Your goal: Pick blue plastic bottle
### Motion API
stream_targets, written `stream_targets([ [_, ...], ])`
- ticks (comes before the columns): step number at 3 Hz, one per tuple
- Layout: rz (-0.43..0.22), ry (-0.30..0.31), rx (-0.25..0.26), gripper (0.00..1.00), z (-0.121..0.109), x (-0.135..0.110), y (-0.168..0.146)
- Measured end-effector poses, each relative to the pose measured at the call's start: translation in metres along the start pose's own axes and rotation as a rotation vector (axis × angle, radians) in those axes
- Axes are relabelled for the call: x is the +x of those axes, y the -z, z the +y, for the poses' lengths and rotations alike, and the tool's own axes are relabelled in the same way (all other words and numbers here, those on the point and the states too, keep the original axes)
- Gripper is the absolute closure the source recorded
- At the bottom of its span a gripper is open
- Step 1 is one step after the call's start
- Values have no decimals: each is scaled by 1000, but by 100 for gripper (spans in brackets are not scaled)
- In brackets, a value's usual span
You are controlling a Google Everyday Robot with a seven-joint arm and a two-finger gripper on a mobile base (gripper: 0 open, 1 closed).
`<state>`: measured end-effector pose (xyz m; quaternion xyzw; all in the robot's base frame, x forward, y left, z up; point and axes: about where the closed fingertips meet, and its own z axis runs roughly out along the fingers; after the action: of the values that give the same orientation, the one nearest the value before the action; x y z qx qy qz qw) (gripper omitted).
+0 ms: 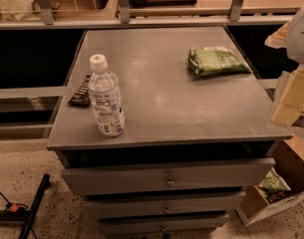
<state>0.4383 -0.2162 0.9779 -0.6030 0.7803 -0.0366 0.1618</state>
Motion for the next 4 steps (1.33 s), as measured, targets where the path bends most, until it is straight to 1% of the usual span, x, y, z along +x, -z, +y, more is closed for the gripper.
stream_targets([
  [1, 0, 0, 0, 0, 0, 0, 0],
  [2, -62, 34, -20, 0, 4, -12, -3],
  [3, -214, 133, -50, 0, 21, -56, -13],
  [4, -432, 262, -63, 0, 33, -117, -24],
])
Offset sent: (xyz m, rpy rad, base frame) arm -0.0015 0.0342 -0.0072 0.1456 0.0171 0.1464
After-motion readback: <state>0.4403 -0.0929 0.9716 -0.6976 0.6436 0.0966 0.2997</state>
